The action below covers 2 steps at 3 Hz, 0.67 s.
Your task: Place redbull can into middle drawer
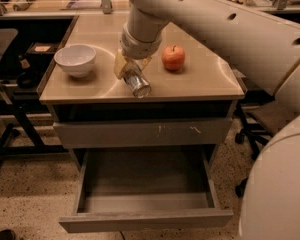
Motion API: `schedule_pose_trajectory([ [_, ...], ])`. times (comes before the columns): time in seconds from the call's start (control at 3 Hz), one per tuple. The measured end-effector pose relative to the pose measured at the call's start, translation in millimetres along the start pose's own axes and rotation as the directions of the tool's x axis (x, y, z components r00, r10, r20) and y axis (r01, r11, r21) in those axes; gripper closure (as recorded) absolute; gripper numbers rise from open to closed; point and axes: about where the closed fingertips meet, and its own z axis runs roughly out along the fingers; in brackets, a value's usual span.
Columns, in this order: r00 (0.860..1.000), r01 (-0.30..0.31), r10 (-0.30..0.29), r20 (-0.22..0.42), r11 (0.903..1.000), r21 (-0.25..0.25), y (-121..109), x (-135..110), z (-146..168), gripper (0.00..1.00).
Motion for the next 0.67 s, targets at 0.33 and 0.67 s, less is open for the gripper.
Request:
schedule_pose_trajectory([
  [0.33, 0.999, -0.03, 0.03, -0.017, 0.9995, -0.009, 12, 23, -10, 1.0],
  [0.67, 0.996, -0.078, 0.077, -0.049, 0.9968, -0.016, 28, 56, -16, 1.0],
])
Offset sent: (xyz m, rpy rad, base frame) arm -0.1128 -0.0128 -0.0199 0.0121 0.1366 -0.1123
